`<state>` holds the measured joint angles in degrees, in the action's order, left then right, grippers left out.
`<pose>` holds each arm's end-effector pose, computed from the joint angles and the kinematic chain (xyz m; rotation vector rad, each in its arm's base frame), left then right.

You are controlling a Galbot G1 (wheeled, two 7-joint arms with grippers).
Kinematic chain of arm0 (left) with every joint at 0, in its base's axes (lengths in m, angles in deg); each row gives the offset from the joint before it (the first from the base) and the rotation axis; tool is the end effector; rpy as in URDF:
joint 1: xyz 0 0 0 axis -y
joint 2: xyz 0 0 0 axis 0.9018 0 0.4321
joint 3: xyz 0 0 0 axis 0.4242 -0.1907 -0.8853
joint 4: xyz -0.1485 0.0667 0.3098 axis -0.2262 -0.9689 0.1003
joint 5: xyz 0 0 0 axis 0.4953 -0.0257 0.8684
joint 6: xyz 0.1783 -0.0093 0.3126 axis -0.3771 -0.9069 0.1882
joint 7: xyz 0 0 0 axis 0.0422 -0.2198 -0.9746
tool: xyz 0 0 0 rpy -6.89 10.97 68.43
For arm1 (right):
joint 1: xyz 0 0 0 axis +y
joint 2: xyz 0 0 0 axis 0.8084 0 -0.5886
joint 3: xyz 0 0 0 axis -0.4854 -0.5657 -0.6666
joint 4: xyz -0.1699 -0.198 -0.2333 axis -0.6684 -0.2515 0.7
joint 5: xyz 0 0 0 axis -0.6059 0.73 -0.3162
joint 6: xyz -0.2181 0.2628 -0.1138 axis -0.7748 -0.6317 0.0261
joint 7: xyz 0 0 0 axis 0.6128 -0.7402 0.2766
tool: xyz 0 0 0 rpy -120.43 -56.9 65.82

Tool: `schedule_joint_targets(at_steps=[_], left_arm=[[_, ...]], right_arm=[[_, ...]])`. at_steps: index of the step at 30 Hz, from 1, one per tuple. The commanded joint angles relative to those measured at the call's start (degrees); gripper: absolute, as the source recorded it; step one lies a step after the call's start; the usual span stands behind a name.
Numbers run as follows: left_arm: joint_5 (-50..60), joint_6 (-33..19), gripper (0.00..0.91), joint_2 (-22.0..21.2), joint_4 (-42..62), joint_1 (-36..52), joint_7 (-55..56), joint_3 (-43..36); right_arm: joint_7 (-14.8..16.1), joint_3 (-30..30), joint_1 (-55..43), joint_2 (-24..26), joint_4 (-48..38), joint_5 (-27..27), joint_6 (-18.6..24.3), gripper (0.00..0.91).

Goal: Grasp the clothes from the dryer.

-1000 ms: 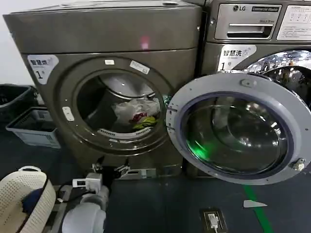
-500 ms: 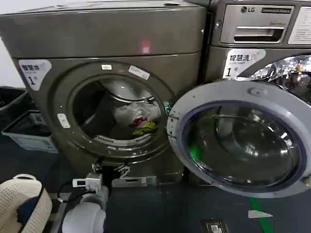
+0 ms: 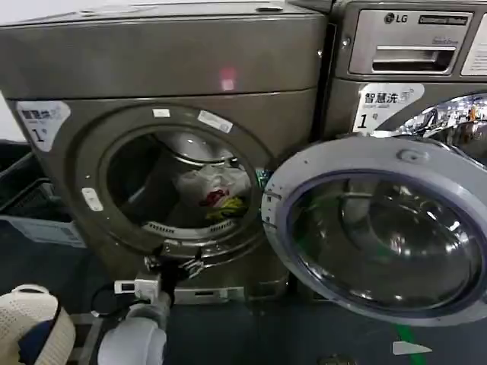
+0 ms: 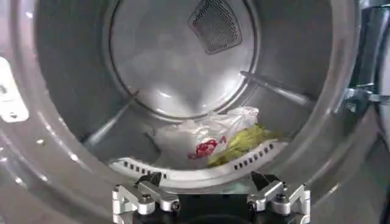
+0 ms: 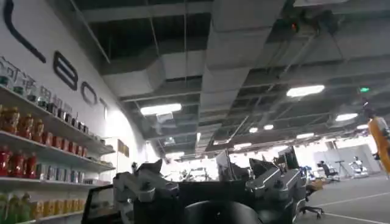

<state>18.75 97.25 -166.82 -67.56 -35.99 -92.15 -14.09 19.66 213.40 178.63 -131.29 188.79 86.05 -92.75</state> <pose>0.2657 -0.0195 -0.2010 -0.0891 -2.8087 -0.2090 -0.1751 -0.3906 -0.0875 1.9709 1.8610 -0.3321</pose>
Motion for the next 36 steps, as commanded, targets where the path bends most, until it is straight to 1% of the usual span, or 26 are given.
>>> schedule_joint_targets(at_steps=[1, 36], left_arm=[[0.0, 2.8, 0.907, 0.0, 0.1, 0.0, 0.0, 0.0], [0.3, 2.8, 0.907, -0.1, 0.4, 0.2, 0.1, 0.1]], right_arm=[[0.0, 0.0, 0.0, 0.0, 0.0, 0.0, 0.0, 0.907], [-0.1, -0.9, 0.0, 0.0, -0.2, -0.1, 0.0, 0.907]])
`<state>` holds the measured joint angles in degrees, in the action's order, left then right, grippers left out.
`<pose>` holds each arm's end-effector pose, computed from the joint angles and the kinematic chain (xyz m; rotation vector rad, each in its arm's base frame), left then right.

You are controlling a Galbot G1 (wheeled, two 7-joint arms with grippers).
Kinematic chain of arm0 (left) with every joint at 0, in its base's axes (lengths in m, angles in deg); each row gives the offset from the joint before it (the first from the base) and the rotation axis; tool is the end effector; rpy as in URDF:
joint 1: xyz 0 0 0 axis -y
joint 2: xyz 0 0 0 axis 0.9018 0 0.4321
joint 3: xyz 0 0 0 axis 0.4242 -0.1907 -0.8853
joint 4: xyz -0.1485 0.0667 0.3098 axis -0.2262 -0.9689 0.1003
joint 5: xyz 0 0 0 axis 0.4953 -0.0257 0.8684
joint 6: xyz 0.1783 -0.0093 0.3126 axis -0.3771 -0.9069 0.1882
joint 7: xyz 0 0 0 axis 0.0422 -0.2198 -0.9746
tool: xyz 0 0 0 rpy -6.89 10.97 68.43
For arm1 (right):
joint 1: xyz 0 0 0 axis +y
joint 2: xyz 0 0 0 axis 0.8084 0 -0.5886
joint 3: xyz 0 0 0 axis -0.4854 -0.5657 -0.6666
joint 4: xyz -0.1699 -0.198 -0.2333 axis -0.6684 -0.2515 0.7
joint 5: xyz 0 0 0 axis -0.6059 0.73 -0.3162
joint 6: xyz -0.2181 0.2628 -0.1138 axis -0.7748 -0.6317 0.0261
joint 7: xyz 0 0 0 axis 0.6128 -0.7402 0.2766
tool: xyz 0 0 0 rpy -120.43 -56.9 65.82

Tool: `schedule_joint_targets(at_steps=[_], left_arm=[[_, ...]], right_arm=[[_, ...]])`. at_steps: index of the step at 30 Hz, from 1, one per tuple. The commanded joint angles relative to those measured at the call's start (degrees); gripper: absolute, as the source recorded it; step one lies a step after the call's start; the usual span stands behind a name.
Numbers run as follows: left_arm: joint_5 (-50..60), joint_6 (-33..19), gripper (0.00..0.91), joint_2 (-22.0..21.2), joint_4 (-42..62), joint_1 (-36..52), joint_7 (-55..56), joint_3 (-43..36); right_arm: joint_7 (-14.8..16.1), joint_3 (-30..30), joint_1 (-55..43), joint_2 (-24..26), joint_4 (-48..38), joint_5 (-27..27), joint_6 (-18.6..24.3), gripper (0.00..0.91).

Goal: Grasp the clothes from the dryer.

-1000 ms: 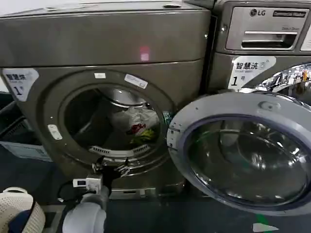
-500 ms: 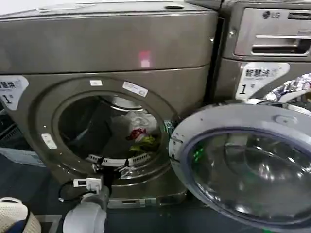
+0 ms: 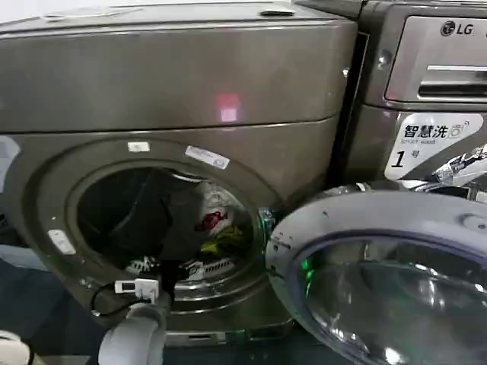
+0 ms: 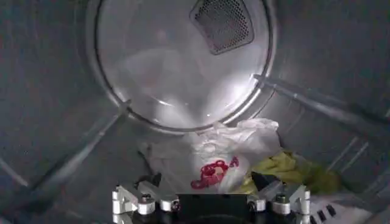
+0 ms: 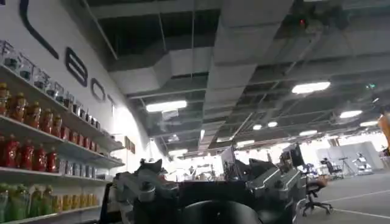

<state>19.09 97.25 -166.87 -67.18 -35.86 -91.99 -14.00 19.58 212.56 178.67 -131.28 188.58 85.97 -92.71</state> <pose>0.2671 -0.0192 -0.2026 -0.0783 -2.8045 -0.2159 -0.1716 -0.3925 -0.0908 1.9705 1.8761 -0.3248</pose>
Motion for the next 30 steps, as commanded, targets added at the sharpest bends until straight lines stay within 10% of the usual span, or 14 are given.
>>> schedule_joint_targets(at_steps=[1, 15, 20, 24, 30], left_arm=[[0.0, 2.8, 0.907, -0.1, 0.0, 0.1, 0.0, 0.0], [6.1, 2.8, 0.907, 0.1, 5.2, 6.8, -6.6, 0.2], [20.6, 2.8, 0.907, 1.6, 8.6, 12.0, -26.6, 0.0], [28.9, -3.8, 0.907, 2.4, 14.7, 17.1, -35.7, -0.6], [52.3, -33.7, 0.907, 3.5, 18.7, 24.1, -60.5, 1.4]], right_arm=[[0.0, -0.1, -0.1, 0.0, 0.1, -0.1, 0.0, 0.907], [-0.1, -1.1, -0.4, 0.0, 0.4, -0.8, -1.0, 0.907], [0.1, -1.5, -0.7, 0.1, 0.5, -0.8, -1.0, 0.907], [0.2, -1.7, -0.7, 0.1, 0.8, -0.8, -1.1, 0.907], [0.3, -1.5, -0.4, 0.0, 0.9, -0.8, -1.1, 0.907]])
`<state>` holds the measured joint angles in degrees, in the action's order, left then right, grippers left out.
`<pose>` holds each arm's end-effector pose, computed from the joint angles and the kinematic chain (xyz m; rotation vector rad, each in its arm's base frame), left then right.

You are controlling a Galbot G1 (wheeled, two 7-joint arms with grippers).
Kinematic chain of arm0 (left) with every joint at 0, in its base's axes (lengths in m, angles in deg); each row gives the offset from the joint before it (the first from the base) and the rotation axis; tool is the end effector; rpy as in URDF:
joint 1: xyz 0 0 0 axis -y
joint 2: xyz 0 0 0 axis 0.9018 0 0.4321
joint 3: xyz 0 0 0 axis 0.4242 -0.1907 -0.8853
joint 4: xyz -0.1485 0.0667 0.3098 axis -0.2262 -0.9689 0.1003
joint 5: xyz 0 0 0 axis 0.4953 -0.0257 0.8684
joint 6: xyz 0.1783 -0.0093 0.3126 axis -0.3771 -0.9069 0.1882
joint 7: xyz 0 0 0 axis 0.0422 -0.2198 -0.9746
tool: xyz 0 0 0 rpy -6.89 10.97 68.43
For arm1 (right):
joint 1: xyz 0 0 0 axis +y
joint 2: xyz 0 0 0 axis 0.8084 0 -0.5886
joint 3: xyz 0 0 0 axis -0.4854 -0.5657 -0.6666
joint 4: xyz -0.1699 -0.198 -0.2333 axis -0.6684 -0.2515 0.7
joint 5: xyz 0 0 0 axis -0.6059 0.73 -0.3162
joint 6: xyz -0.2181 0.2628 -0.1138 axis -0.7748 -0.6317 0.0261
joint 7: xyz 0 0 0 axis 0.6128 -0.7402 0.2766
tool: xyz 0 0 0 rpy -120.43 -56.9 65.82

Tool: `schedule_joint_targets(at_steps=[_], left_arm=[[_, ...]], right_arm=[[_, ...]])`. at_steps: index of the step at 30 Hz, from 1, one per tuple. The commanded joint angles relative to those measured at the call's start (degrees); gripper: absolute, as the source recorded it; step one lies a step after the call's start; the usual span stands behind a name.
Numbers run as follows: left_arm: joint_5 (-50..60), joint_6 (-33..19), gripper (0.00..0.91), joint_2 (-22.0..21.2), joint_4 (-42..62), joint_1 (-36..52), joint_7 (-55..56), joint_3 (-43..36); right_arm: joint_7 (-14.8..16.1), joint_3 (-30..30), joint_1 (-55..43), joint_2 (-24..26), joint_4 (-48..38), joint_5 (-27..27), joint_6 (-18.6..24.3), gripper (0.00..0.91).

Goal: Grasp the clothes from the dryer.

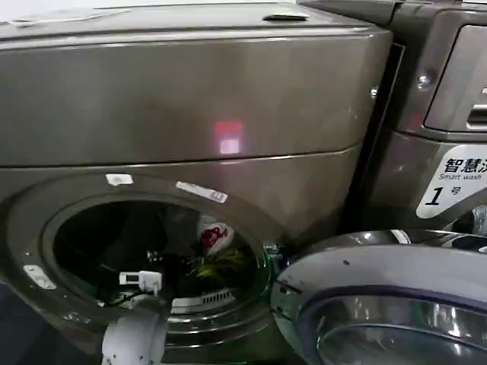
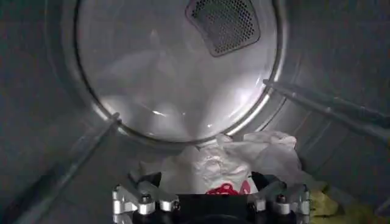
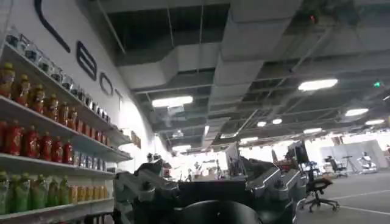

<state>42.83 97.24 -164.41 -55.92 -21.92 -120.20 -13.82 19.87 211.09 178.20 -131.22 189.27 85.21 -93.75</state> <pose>0.3451 -0.0093 -0.1930 -0.3756 -2.6525 -0.6523 -0.1608 -0.3927 -0.0933 1.9604 1.9204 -0.3173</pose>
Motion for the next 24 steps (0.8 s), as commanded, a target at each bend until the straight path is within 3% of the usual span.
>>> schedule_joint_targets(at_steps=[1, 3, 5, 11, 24], left_arm=[[29.9, -37.6, 0.907, 1.3, 7.7, 10.6, -35.2, 1.4], [31.4, -43.5, 0.907, 1.6, 8.1, 11.6, -41.3, 1.5], [32.2, -45.7, 0.907, 2.0, 8.7, 13.0, -46.0, 0.9], [36.8, -56.8, 0.907, 3.6, 11.0, 17.0, -46.1, -1.8], [34.6, -56.6, 0.907, 3.9, 18.4, 23.1, -46.1, -6.1]], right_arm=[[0.1, 0.0, 0.2, -0.1, 0.2, 0.0, -0.1, 0.907], [0.1, 0.1, 0.3, 0.0, -0.1, 0.0, -0.1, 0.907], [0.1, 0.1, 0.3, 0.0, -0.4, 0.0, -0.1, 0.907], [0.3, -0.2, 0.2, 0.0, 0.0, 0.1, -0.3, 0.907], [0.4, -0.5, 0.2, 0.1, -1.3, -0.4, 0.0, 0.907]])
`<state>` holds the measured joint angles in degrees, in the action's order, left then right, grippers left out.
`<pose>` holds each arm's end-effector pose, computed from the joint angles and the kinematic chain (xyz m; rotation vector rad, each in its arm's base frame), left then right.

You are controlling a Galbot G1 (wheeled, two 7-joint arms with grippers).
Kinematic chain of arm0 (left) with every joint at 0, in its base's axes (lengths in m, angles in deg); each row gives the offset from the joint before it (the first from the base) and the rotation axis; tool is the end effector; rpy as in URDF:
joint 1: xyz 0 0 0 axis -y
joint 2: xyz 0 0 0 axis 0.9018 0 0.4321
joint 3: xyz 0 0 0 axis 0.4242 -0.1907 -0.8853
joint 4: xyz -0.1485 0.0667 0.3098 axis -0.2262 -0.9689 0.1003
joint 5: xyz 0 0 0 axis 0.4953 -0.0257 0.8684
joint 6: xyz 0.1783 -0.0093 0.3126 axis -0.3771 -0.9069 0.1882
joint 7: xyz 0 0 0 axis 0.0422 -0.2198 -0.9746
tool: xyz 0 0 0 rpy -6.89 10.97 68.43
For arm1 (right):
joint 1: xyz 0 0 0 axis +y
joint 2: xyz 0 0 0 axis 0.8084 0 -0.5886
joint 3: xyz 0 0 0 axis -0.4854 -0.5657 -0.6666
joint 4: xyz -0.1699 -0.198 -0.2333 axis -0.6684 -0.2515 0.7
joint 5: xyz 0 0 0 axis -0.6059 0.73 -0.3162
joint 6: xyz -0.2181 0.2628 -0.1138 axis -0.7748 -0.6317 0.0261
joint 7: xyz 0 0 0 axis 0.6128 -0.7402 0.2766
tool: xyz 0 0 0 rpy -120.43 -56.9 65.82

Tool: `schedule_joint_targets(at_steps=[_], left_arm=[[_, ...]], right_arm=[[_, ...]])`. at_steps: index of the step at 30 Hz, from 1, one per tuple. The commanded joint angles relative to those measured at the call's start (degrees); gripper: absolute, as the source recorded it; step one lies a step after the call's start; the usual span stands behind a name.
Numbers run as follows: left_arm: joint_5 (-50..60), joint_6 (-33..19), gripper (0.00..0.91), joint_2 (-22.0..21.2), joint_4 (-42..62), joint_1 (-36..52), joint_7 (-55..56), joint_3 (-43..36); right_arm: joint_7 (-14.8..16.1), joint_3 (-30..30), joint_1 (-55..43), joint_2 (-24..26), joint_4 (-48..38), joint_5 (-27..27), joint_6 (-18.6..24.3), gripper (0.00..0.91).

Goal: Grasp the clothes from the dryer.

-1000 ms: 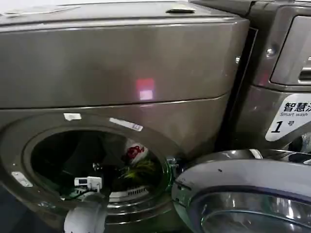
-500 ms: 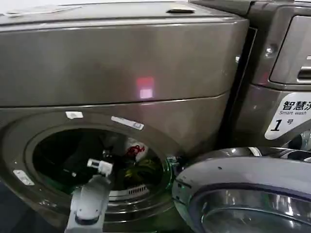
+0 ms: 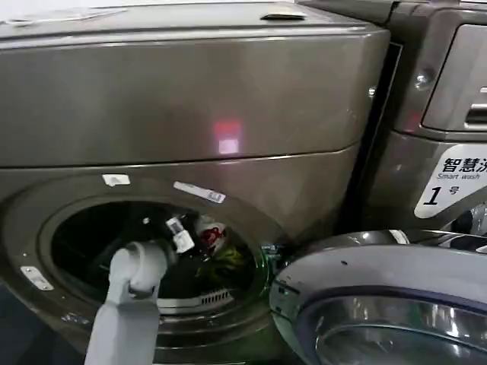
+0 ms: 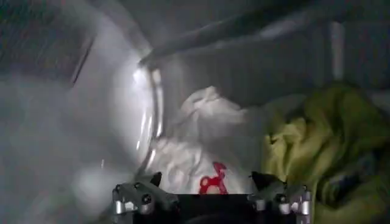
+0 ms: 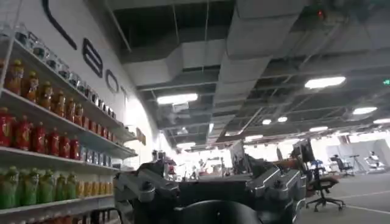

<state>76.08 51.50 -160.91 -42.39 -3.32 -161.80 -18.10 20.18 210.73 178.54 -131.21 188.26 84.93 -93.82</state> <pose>0.4389 -0.0126 -0.1442 -1.1554 -1.8890 -1.8640 -0.1629 -0.3962 -0.0978 1.9754 1.9350 -0.3116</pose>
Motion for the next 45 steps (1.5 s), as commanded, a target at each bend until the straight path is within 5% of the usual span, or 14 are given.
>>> schedule_joint_targets(at_steps=[1, 34, 35, 36, 37, 45], left_arm=[[0.2, -10.3, 0.907, 0.3, 5.3, 4.8, -4.5, -1.7], [-6.3, -1.4, 0.907, 0.0, 18.1, 1.3, -4.4, -1.6], [-6.0, -1.3, 0.876, -0.1, 18.8, 1.5, -4.4, -1.6], [-6.0, -1.4, 0.080, -0.1, 19.6, 1.8, -4.4, -1.5], [-6.3, -1.3, 0.000, -0.1, 20.1, 2.0, -4.4, -1.5], [-11.3, -1.3, 0.000, 0.2, 24.4, 2.8, -4.4, -1.7]], right_arm=[[0.0, -0.2, -0.2, 0.0, -0.3, -0.2, 0.1, 0.907], [0.0, -2.9, -1.4, -0.9, 0.4, -2.2, 0.2, 0.907], [0.0, -3.0, -1.5, -1.0, 0.5, -2.2, 0.2, 0.907], [0.0, -3.1, -1.5, -1.0, 0.6, -2.2, 0.2, 0.907], [0.0, -3.2, -1.6, -1.1, 0.6, -2.3, 0.2, 0.907], [-0.2, -3.5, -1.6, -1.3, 1.5, -2.3, 0.3, 0.907]])
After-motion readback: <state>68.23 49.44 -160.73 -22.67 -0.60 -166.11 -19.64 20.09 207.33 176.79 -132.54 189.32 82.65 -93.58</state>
